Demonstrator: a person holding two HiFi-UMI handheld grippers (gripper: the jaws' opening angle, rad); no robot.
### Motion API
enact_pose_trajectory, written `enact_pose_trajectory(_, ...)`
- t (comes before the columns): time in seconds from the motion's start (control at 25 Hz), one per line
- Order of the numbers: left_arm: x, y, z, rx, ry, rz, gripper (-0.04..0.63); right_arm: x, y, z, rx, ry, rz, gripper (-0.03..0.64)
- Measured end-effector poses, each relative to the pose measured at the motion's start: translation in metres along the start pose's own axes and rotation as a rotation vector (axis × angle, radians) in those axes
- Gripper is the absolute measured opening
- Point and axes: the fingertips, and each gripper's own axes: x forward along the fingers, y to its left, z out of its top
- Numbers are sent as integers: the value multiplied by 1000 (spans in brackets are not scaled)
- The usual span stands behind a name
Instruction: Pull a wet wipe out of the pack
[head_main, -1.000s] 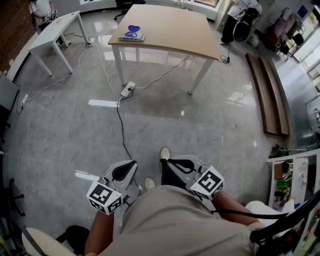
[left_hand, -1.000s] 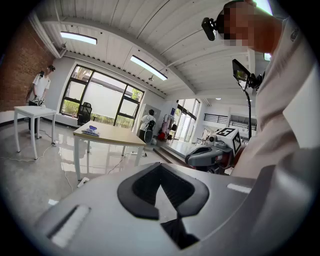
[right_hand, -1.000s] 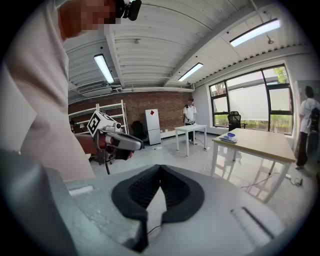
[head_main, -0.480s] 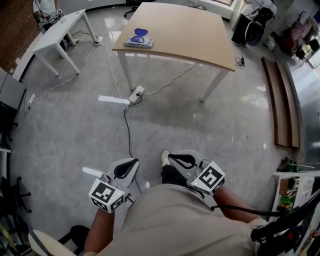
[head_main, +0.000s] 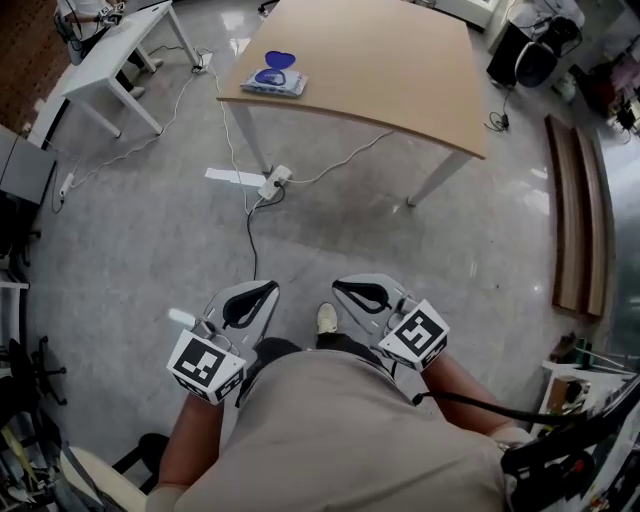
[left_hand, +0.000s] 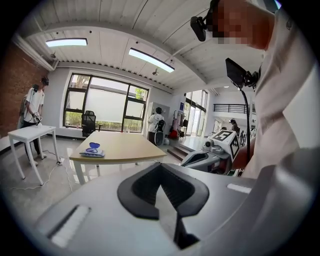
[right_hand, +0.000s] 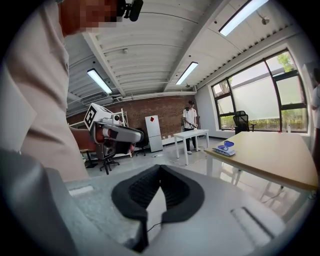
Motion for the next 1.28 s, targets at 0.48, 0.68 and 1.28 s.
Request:
enact_pose_trajectory(0.48, 81, 85, 15, -30, 26, -32, 5, 53, -95, 6, 44, 6, -31, 2)
enact_pose_trajectory(0.68, 124, 129, 31, -16, 8, -96, 5, 71, -148, 26, 19, 24, -92, 2)
enact_pose_trajectory(1.28, 164, 351, 70, 17, 15, -127, 5, 248, -285, 104, -14, 29, -169, 2)
